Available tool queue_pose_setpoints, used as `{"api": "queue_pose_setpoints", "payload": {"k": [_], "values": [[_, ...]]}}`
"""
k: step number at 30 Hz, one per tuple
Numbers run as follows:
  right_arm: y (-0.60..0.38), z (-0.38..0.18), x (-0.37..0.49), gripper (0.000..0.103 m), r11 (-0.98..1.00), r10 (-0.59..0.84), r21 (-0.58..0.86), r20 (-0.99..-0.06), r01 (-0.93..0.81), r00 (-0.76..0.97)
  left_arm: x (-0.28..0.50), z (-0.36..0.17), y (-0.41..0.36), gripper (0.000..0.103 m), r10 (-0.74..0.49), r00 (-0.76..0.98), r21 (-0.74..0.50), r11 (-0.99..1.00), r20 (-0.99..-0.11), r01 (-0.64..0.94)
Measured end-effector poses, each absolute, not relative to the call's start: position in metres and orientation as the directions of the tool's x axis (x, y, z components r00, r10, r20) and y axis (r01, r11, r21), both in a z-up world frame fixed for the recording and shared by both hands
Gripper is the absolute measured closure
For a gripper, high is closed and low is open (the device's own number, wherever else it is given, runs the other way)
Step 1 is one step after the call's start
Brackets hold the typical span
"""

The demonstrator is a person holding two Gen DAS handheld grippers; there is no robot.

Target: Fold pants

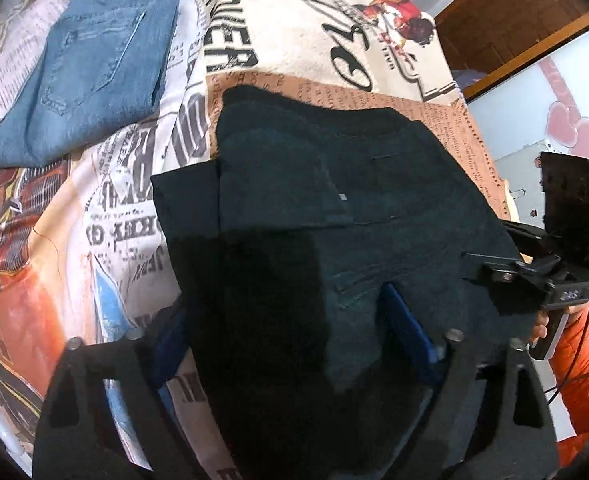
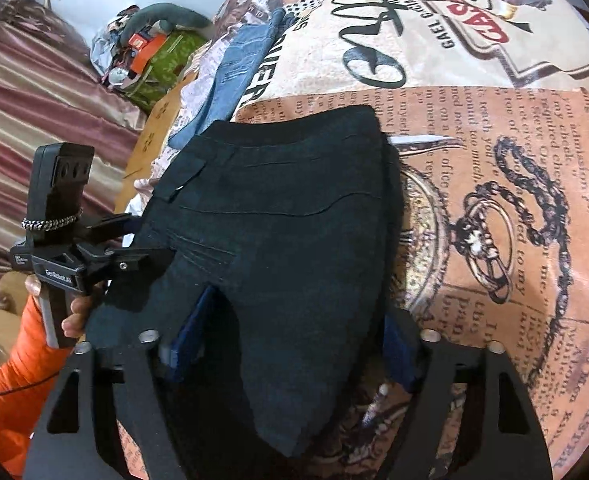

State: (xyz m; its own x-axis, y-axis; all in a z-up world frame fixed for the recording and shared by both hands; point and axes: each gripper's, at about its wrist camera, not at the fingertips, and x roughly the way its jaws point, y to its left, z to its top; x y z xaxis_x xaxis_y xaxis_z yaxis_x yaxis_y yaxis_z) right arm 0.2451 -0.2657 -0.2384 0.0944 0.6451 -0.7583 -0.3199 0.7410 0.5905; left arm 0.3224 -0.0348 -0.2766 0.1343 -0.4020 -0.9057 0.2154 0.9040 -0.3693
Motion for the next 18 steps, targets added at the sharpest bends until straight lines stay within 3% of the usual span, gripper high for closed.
{"api": "queue_pose_setpoints", "payload": {"k": [14, 18], "values": [[-0.243, -0.200, 0.216, 0.075, 0.784, 0.566, 0.423, -0.789, -0.454, 0.241, 0.288, -0.238, -0.036, 0.063, -0.364, 0.266, -0.306, 0.922, -0.892, 0.237], [-0.227, -0.180, 0.203, 0.079, 0.775, 0.554, 0.357, -0.781, -0.521, 0.289, 0.271, -0.217, -0.028, 0.069, -0.356, 0.323, -0.288, 0.927, -0.877, 0.242]]}}
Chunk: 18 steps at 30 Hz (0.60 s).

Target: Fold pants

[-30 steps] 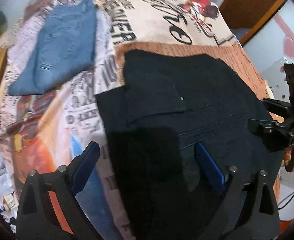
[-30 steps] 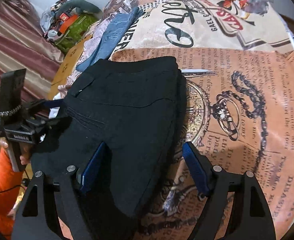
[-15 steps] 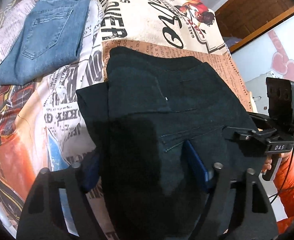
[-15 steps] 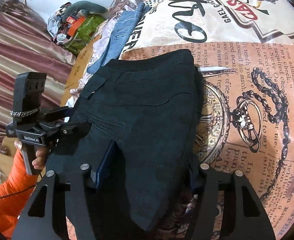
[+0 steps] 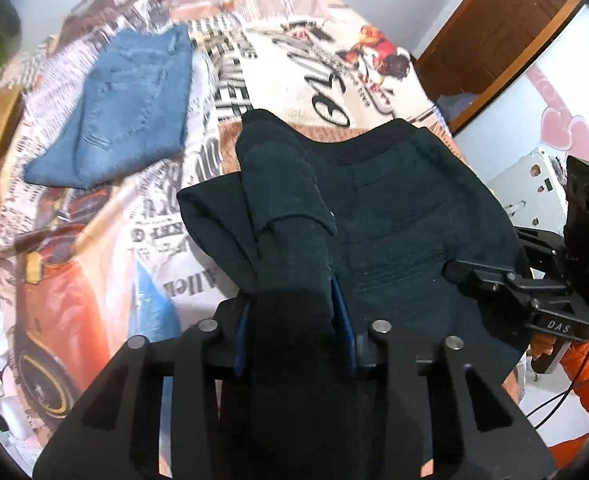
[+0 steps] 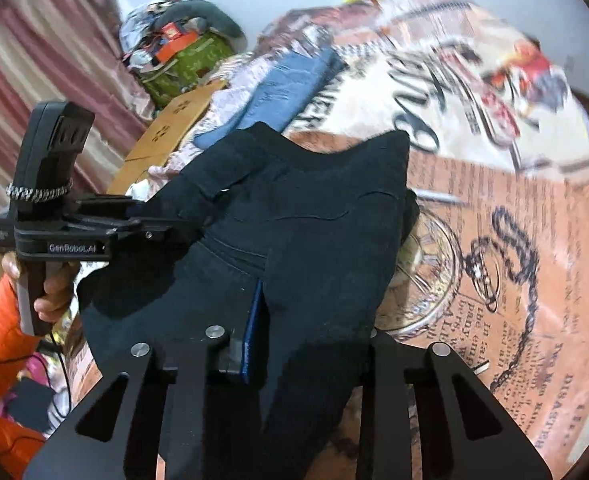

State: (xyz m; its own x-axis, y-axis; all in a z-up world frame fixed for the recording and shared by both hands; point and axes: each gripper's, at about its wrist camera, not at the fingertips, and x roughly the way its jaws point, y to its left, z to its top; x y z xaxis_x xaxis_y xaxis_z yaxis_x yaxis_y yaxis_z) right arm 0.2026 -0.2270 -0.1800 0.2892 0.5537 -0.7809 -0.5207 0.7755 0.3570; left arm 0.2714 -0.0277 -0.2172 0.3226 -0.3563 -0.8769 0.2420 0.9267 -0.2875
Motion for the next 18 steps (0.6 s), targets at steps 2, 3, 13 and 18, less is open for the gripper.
{"api": "queue_pose_setpoints", "payload": {"k": [2, 3, 13, 18], "values": [[-0.219, -0.171, 0.200, 0.080, 0.767, 0.561, 0.346, -0.771, -0.541, 0.302, 0.264, -0.204, -0.023, 0.071, -0.348, 0.358, -0.271, 0.930, -0.867, 0.248], [-0.217, -0.166, 0.198, 0.080, 0.763, 0.567, 0.343, -0.762, -0.548, 0.313, 0.261, -0.199, -0.020, 0.071, -0.344, 0.374, -0.264, 0.932, -0.861, 0.249], [-0.186, -0.126, 0.207, 0.082, 0.741, 0.612, 0.321, -0.682, -0.590, 0.399, 0.258, -0.144, 0.017, 0.073, -0.283, 0.540, -0.191, 0.957, -0.793, 0.220], [-0.166, -0.109, 0.222, 0.082, 0.735, 0.631, 0.312, -0.640, -0.602, 0.438, 0.269, -0.124, 0.039, 0.073, -0.252, 0.607, -0.160, 0.966, -0.754, 0.202]]}}
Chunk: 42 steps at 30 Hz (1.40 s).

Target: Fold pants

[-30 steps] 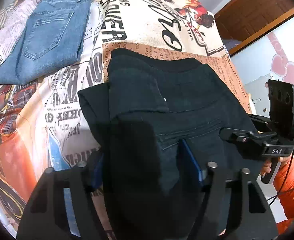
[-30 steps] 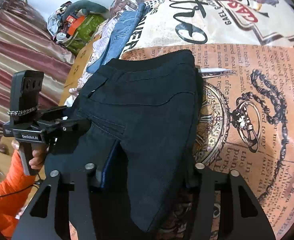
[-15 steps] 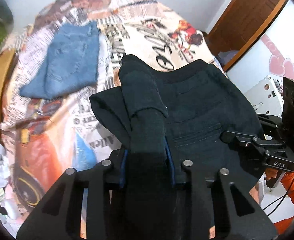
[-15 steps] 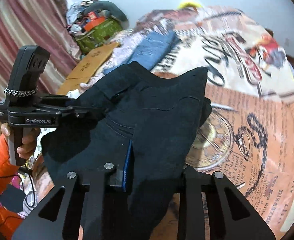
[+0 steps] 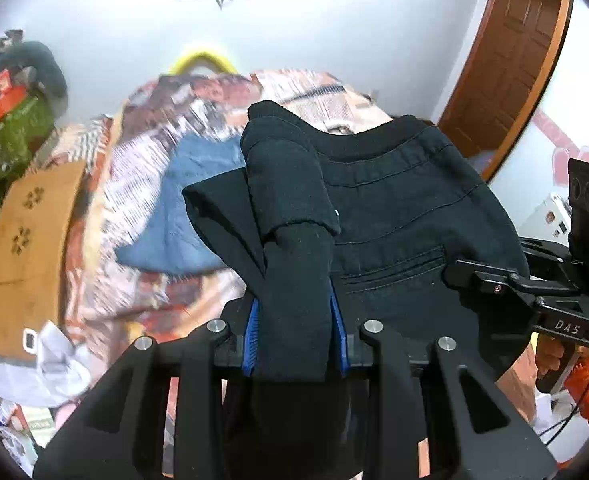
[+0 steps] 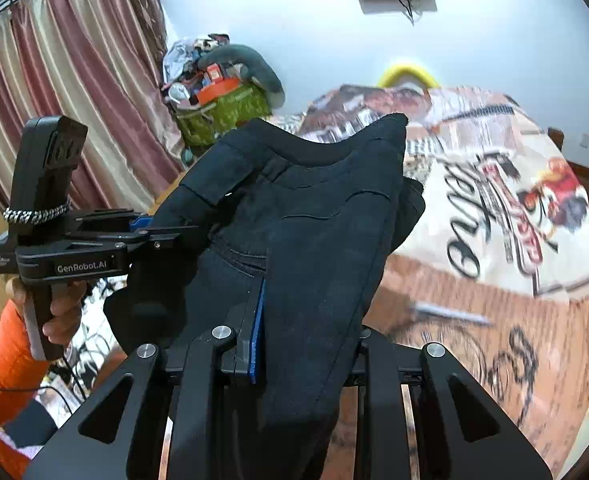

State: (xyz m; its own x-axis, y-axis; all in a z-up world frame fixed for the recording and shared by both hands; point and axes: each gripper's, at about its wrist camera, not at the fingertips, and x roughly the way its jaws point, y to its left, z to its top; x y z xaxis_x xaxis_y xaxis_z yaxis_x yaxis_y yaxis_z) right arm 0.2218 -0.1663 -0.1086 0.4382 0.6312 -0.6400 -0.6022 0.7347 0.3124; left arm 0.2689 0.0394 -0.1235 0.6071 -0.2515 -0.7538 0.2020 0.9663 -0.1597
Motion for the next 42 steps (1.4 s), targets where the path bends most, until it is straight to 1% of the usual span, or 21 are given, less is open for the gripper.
{"api": "queue_pose_setpoints", "payload": {"k": [3, 11, 18, 21, 27, 31, 34, 36, 39, 40, 41, 42], "values": [[-0.155, -0.101, 0.233, 0.082, 0.733, 0.637, 0.305, -0.621, -0.608, 0.457, 0.282, -0.116, 0.053, 0.073, -0.238, 0.639, -0.155, 0.971, -0.731, 0.184], [-0.119, -0.095, 0.274, 0.082, 0.734, 0.637, 0.285, -0.604, -0.616, 0.479, 0.334, -0.118, 0.090, 0.073, -0.202, 0.691, -0.177, 0.978, -0.695, 0.108], [-0.081, -0.108, 0.316, 0.082, 0.751, 0.616, 0.263, -0.609, -0.606, 0.499, 0.386, -0.138, 0.120, 0.073, -0.178, 0.683, -0.195, 0.979, -0.708, 0.053], [-0.066, -0.121, 0.334, 0.082, 0.757, 0.612, 0.273, -0.612, -0.593, 0.501, 0.411, -0.151, 0.136, 0.073, -0.171, 0.675, -0.203, 0.979, -0.717, 0.032], [-0.045, -0.148, 0.361, 0.082, 0.771, 0.599, 0.287, -0.629, -0.568, 0.496, 0.450, -0.184, 0.152, 0.073, -0.130, 0.658, -0.178, 0.984, -0.741, -0.006], [-0.036, -0.169, 0.376, 0.082, 0.782, 0.586, 0.297, -0.650, -0.548, 0.484, 0.473, -0.208, 0.160, 0.073, -0.130, 0.637, -0.190, 0.981, -0.760, -0.026], [-0.031, -0.184, 0.385, 0.082, 0.793, 0.572, 0.297, -0.665, -0.532, 0.481, 0.490, -0.231, 0.162, 0.073, -0.134, 0.622, -0.202, 0.979, -0.771, -0.040], [-0.030, -0.195, 0.393, 0.082, 0.802, 0.562, 0.306, -0.677, -0.513, 0.476, 0.498, -0.251, 0.161, 0.073, -0.121, 0.613, -0.189, 0.981, -0.781, -0.047], [-0.030, -0.219, 0.407, 0.082, 0.823, 0.531, 0.317, -0.725, -0.471, 0.438, 0.512, -0.285, 0.161, 0.072, -0.114, 0.549, -0.183, 0.980, -0.828, -0.073], [-0.029, -0.225, 0.409, 0.082, 0.830, 0.516, 0.309, -0.742, -0.464, 0.428, 0.516, -0.296, 0.162, 0.071, -0.109, 0.530, -0.178, 0.981, -0.841, -0.081], [-0.027, -0.229, 0.410, 0.082, 0.838, 0.498, 0.294, -0.756, -0.460, 0.424, 0.518, -0.301, 0.161, 0.066, -0.100, 0.525, -0.168, 0.982, -0.845, -0.085], [-0.028, -0.232, 0.409, 0.081, 0.844, 0.480, 0.274, -0.767, -0.461, 0.425, 0.519, -0.305, 0.161, 0.064, -0.093, 0.522, -0.162, 0.983, -0.848, -0.088]]}}
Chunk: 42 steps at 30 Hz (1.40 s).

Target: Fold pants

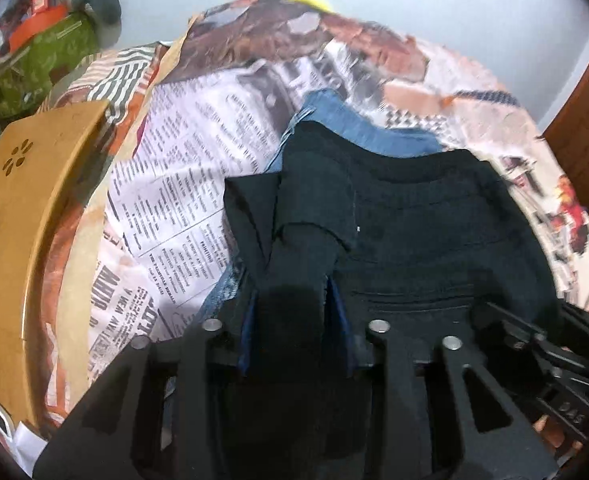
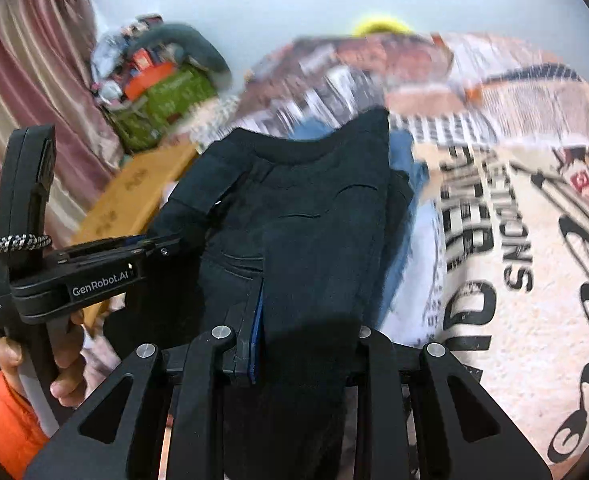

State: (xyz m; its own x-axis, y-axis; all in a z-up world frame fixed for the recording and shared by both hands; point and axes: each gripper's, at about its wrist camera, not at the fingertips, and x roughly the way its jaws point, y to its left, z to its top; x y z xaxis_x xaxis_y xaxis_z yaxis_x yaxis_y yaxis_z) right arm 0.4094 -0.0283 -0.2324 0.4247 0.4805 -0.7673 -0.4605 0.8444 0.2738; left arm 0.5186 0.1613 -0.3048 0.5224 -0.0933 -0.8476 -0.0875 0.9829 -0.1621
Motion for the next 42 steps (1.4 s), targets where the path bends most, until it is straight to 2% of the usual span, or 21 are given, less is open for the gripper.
{"api": "queue_pose_setpoints", "payload": {"k": [4, 7, 15, 21, 32, 38, 42], "values": [[-0.035, -0.225, 0.401, 0.077, 0.847, 0.449, 0.217, -0.782, -0.486, 0.433, 0.514, -0.303, 0.166, 0.059, -0.091, 0.529, -0.164, 0.982, -0.844, -0.093], [-0.045, -0.221, 0.392, 0.077, 0.865, 0.402, 0.168, -0.795, -0.473, 0.454, 0.504, -0.292, 0.170, 0.059, -0.039, 0.540, -0.124, 0.985, -0.841, -0.122], [-0.076, -0.190, 0.356, 0.077, 0.875, 0.418, 0.191, -0.761, -0.445, 0.497, 0.442, -0.228, 0.170, 0.059, -0.003, 0.610, -0.094, 0.989, -0.793, -0.118], [-0.092, -0.124, 0.306, 0.077, 0.850, 0.483, 0.189, -0.654, -0.492, 0.582, 0.381, -0.155, 0.154, 0.059, -0.002, 0.706, -0.099, 0.990, -0.708, -0.096], [-0.104, -0.010, 0.207, 0.077, 0.813, 0.564, 0.122, -0.406, -0.569, 0.719, 0.245, -0.033, 0.098, 0.059, 0.032, 0.880, 0.013, 0.999, -0.474, -0.029], [-0.119, 0.026, 0.147, 0.077, 0.800, 0.594, 0.098, -0.275, -0.592, 0.756, 0.170, 0.009, 0.075, 0.059, 0.029, 0.940, 0.015, 1.000, -0.340, -0.026], [-0.126, 0.036, 0.115, 0.077, 0.798, 0.598, 0.074, -0.230, -0.599, 0.768, 0.132, 0.021, 0.062, 0.057, 0.045, 0.959, 0.032, 0.999, -0.280, -0.038]]}}
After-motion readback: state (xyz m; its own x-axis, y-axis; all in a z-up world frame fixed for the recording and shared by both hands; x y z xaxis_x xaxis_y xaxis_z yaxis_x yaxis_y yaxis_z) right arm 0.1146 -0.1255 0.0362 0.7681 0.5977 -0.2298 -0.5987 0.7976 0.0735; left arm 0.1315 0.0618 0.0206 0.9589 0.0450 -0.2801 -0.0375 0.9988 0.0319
